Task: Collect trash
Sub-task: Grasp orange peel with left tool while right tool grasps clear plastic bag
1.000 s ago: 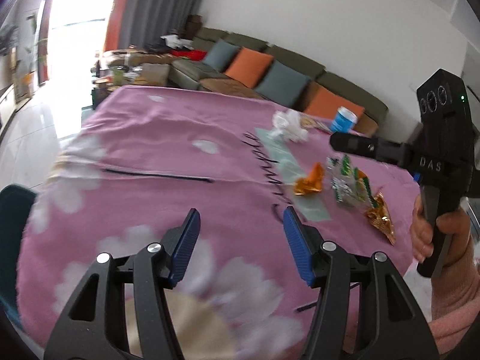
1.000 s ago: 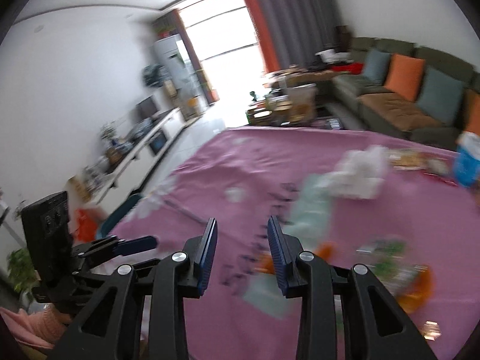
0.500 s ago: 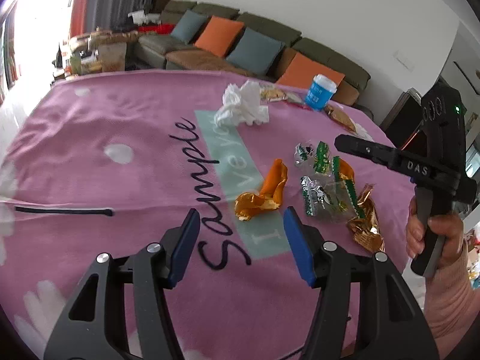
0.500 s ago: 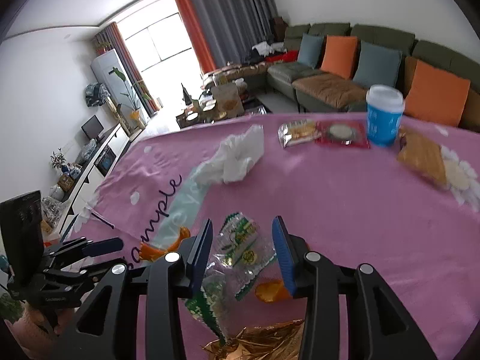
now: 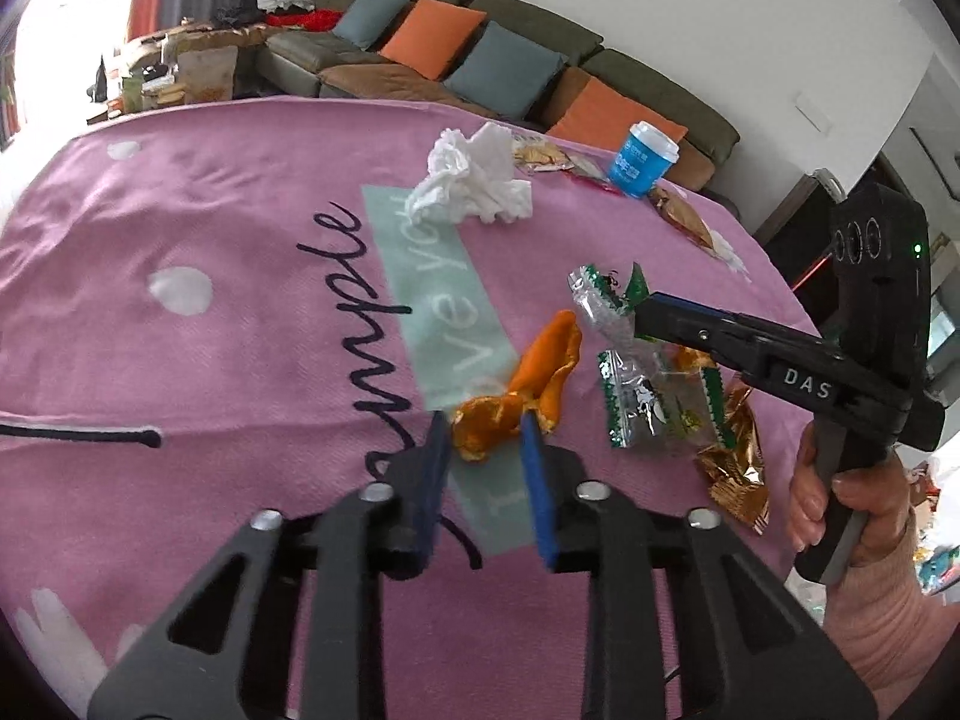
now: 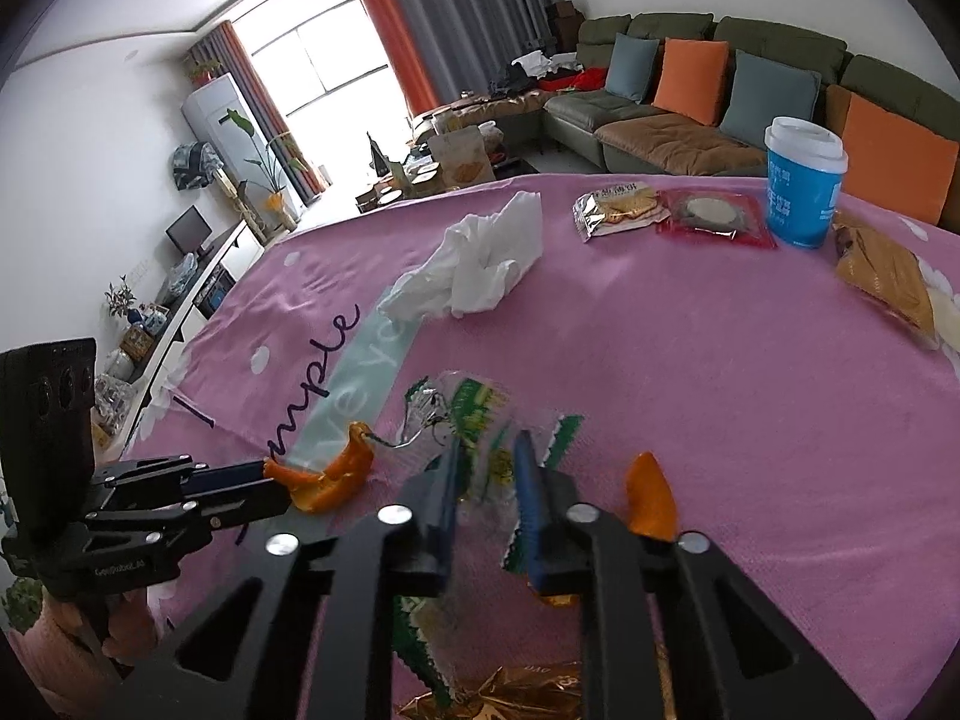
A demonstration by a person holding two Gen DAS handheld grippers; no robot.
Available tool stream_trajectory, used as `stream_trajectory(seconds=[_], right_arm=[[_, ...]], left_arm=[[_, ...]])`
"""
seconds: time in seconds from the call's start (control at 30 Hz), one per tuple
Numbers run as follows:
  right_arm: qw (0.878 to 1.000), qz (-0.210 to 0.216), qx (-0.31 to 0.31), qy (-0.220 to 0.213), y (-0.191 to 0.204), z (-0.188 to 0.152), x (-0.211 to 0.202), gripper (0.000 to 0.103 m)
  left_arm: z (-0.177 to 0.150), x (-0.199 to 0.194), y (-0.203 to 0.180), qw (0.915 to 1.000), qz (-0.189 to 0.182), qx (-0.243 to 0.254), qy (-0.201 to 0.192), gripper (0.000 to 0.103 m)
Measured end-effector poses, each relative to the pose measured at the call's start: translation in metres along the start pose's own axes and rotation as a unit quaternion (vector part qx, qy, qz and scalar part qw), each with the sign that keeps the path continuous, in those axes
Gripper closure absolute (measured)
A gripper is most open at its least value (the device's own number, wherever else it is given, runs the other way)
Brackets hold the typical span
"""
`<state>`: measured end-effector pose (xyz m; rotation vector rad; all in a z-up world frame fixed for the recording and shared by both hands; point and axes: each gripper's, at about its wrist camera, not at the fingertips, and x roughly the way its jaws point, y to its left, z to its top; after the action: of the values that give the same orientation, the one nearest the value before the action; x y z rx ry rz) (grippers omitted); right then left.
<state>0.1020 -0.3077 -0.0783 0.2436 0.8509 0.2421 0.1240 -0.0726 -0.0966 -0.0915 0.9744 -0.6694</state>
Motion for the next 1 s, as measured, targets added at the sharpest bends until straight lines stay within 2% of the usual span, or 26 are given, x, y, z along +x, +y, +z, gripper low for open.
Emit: stream_trajectory(seconds=[0.13,0.63,1.0], right_arm=[[1.000,-0.002,-0.005,-0.007,0.003,0.001,-0.002,0.095],[0.999,0.022,-0.015,-0.042,0.022,0.009,-0.021,0.096],[0.997,0.061,-0.035,-0.039,0.053,0.007,-0.015,0.096]], left_arm=[[-0.001,-0.002,0.001,1.0000,-0.001,-0.001,-0.003,0.083],[-0.010,-0.037,0.012,0.9990,0.001,-0.011,-0.044,0.089],[-0.048,-0.084,0.049,0.9967,0.001,-0.044,-0.068,0.090]])
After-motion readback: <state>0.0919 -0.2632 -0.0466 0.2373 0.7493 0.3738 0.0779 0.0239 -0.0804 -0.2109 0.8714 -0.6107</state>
